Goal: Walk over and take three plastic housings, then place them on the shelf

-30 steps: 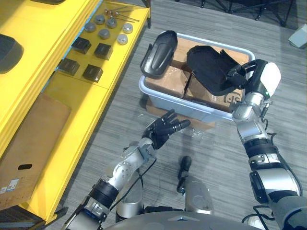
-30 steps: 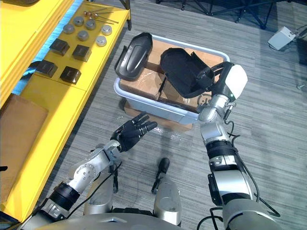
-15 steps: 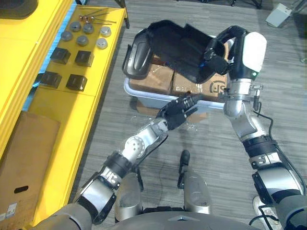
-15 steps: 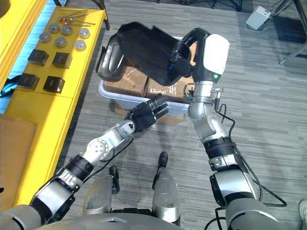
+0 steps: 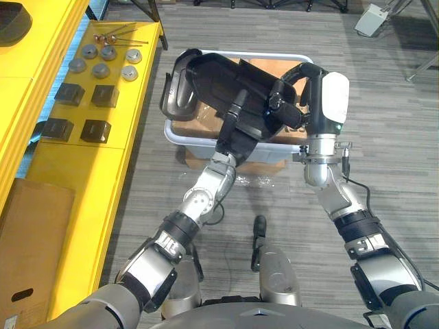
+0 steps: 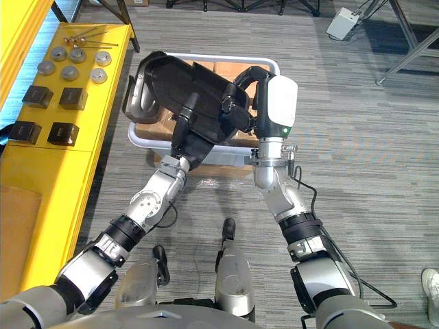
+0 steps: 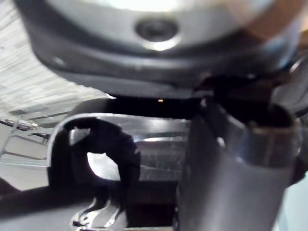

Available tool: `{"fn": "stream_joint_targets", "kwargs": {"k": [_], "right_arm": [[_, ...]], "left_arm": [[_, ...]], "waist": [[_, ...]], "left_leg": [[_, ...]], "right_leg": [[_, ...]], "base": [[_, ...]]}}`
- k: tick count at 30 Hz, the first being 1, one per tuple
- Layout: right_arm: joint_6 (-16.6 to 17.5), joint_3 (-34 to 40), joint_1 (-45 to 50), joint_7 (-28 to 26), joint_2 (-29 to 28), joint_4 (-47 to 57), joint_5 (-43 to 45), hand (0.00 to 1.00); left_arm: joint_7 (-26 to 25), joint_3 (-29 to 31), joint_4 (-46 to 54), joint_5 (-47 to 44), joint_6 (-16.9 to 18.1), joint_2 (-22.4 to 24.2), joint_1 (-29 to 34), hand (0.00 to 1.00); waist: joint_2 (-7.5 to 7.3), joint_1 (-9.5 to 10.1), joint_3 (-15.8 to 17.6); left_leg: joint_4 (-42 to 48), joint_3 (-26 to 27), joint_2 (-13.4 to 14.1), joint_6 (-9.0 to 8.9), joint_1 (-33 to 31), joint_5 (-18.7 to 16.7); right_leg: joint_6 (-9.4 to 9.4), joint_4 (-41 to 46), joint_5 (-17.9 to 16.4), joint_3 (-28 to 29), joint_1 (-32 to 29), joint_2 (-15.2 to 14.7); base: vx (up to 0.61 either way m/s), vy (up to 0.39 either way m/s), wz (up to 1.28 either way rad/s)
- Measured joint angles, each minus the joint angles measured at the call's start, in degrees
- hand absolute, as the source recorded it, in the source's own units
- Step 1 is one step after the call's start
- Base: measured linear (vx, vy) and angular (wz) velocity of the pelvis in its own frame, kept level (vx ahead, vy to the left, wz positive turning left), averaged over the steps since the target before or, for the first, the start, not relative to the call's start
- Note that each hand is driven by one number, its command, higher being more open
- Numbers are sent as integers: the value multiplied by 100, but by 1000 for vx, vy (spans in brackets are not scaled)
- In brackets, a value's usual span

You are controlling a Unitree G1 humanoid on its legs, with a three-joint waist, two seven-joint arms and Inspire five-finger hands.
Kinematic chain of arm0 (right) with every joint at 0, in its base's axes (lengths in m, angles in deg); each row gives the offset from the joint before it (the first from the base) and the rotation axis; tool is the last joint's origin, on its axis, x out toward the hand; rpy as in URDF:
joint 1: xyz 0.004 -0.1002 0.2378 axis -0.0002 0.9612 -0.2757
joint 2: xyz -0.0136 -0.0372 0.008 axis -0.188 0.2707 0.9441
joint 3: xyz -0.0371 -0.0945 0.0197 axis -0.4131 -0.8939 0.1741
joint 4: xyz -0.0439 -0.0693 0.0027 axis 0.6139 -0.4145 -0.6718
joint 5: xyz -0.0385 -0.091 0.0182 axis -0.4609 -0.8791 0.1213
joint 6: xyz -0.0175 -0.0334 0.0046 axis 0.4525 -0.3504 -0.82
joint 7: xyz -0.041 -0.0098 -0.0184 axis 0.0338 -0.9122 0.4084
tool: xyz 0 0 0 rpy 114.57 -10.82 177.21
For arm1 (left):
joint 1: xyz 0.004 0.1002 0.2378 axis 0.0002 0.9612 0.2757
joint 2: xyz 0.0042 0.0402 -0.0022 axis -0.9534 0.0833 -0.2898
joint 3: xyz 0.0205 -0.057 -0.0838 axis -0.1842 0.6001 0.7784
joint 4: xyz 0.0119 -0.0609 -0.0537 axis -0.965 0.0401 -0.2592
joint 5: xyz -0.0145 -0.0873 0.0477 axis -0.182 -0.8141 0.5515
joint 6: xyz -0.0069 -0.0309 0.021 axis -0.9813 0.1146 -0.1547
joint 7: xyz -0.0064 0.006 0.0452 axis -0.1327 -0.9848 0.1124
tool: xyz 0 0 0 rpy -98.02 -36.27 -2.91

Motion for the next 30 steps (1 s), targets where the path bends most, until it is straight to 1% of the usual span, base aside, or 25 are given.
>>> {"fn": "stream_joint_targets", "kwargs": {"k": [2, 3, 4, 6, 10, 15, 16, 19, 22, 23, 25, 27, 29, 30], "right_arm": [[77, -71, 94, 0, -38, 123, 2, 0], [167, -100, 199, 0, -106, 208, 2, 0], [205, -138, 245, 0, -146, 231, 3, 0], [333, -295, 476, -14, -281, 382, 5, 0], [364, -352, 633, -12, -390, 603, 10, 0], [348, -258, 734, -7, -445, 603, 274, 0], [349, -248, 810, 44, -470, 625, 330, 0], [349, -260, 1026, 167, -559, 858, 329, 0], [350, -266, 1203, 222, -617, 967, 334, 0], [350, -278, 1316, 221, -658, 1030, 333, 100], [357, -283, 1460, 222, -714, 1084, 333, 100], [419, -285, 1668, 139, -827, 1161, 470, 100], [500, -412, 1926, 87, -891, 1290, 583, 100], [565, -538, 2067, 51, -912, 1305, 756, 100]], "left_arm": [[-160, 11, -18, 4, 82, 23, 0, 100], [-211, 12, -77, 4, 142, 31, 0, 0], [-248, 20, -128, 5, 166, 38, 0, 0], [-366, 166, -403, 54, 184, 140, 2, 0], [-390, 219, -495, 263, 197, 182, 2, 0], [-266, 219, -492, 830, 296, 259, 2, 0], [-283, 216, -496, 986, 318, 280, 5, 0], [-287, 117, -496, 1047, 558, 295, 14, 0], [-348, 92, -496, 1405, 726, 374, 107, 0], [-350, 94, -494, 1512, 809, 417, 199, 0], [-377, 107, -494, 1640, 818, 424, 270, 0], [-408, 183, -470, 1781, 905, 428, 354, 0], [-554, 414, -385, 2158, 1016, 469, 457, 0], [-735, 573, -285, 2436, 1135, 465, 509, 0]], "waist": [[-23, 0, -30], [-45, -4, -75], [-61, -9, -110], [-136, -8, -249], [-215, -7, -331], [-228, 7, -358], [-230, 5, -413], [-233, -16, -501], [-241, -26, -633], [-239, -26, -678], [-241, -25, -719], [-251, -24, -782], [-268, -30, -833], [-293, -31, -859]], "left_leg": [[-2, 0, 3, 0, 6, 0], [-10, 6, 5, 0, 12, 0], [-19, 14, 5, 0, 18, 0], [-78, 74, 2, 0, 82, 0], [-77, 85, -2, -6, 98, -7], [-110, 92, 0, -15, 198, -12], [-131, 96, 0, -19, 203, -15], [-222, 156, -2, -20, 298, -15], [-292, 184, -12, -21, 340, -12], [-371, 198, -17, -22, 419, -6], [-440, 213, -32, -15, 500, 10], [-541, 226, -55, -12, 570, 47], [-627, 224, -77, -15, 604, 92], [-697, 222, -94, -9, 636, 134]], "right_leg": [[-1, -1, 2, 2, 2, 5], [-1, -8, 3, 5, 3, 8], [-2, -15, 7, 10, 4, 9], [0, -123, 52, 38, 57, 22], [-2, -430, 209, 42, 214, 45], [-1, -553, 249, 38, 353, 63], [-1, -605, 269, 34, 371, 68], [3, -658, 272, 74, 409, 81], [11, -715, 289, 88, 422, 84], [11, -719, 289, 102, 460, 87], [12, -724, 287, 111, 507, 84], [12, -724, 287, 114, 522, 75], [13, -727, 286, 108, 528, 64], [13, -728, 285, 89, 529, 54]], "base": [[0, 0, 0], [0, 0, 0], [15, -5, -7], [20, -1, -10], [3, 1, -1], [0, 0, 0], [0, 0, 0], [15, -7, -8], [28, 3, -6], [29, 8, -6], [19, 7, -3], [0, 0, 0], [0, 0, 0], [-25, -8, 3]]}}
